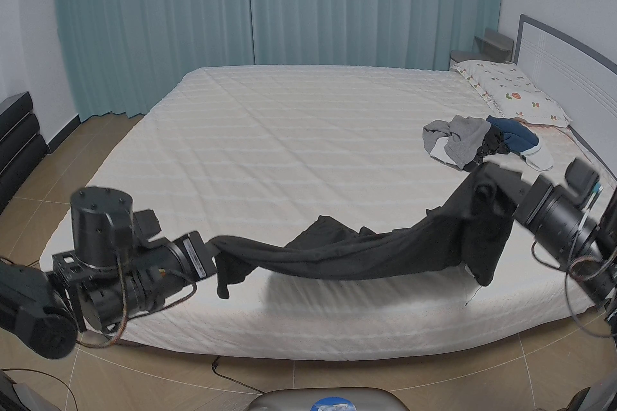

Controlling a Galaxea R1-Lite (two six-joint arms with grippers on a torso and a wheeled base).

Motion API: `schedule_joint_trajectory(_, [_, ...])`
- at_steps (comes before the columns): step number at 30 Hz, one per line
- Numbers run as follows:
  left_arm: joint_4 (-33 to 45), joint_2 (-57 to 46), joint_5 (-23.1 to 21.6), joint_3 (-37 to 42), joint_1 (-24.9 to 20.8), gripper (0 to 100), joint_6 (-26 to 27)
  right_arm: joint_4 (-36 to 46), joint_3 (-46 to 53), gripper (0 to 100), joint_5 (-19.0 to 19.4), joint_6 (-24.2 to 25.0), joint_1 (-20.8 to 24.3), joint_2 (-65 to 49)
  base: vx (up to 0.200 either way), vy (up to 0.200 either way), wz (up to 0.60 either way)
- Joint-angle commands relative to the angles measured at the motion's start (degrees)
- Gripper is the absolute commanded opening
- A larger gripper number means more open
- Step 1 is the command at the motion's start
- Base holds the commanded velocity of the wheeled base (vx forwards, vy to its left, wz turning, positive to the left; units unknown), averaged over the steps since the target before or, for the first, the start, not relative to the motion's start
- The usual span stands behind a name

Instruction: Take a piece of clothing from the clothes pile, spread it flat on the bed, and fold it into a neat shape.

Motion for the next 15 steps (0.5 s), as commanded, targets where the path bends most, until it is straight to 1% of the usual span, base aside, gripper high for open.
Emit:
schedule_joint_trajectory(1, [18.52,-13.9,0.01,-20.24,4.72,0,1.14,14.59,-19.46,0,0.6,-1.35,-3.59,-15.57,0.0,0.0,0.0])
schedule_joint_trajectory(2, [20.27,-13.9,0.01,-22.17,5.34,0,1.05,15.38,-21.48,0,1.04,-1.35,-4.55,-15.31,0.0,0.0,0.0])
schedule_joint_trajectory(3, [24.32,-13.72,0.01,-26.22,6.39,0,1.05,18.55,-26.67,0,2.36,-1.27,-6.93,-14.96,0.0,0.0,0.0])
schedule_joint_trajectory(4, [24.67,-13.64,0.01,-26.57,6.48,0,0.96,18.9,-27.2,0,2.54,-1.27,-7.19,-14.87,0.0,0.0,0.0])
schedule_joint_trajectory(6, [29.24,-12.76,0.01,-31.49,7.8,0,0.96,28.39,-36.95,0,4.73,-0.56,-10.44,-13.02,0.0,0.0,0.0])
schedule_joint_trajectory(9, [31.08,-9.33,0.19,-34.65,8.59,0,0.78,36.65,-45.65,0,5.26,1.19,-13.17,-8.63,0.0,0.0,0.0])
schedule_joint_trajectory(10, [31.08,-9.33,0.19,-34.65,8.59,0,0.78,36.65,-45.65,0,5.26,1.19,-13.17,-8.63,0.0,0.0,0.0])
schedule_joint_trajectory(11, [31.61,-6.69,0.36,-37.38,9.65,0,0.7,39.03,-49.96,0,5.26,3.13,-14.05,-4.41,0.0,0.0,0.0])
schedule_joint_trajectory(12, [32.23,-5.11,0.36,-38.61,10.26,0,0.61,39.47,-51.63,0,5.17,3.57,-14.66,-1.95,0.0,0.0,0.0])
schedule_joint_trajectory(15, [33.98,-0.72,0.01,-41.95,11.4,0,0.43,38.76,-53.56,0,5.09,3.65,-17.12,4.82,0.0,0.0,0.0])
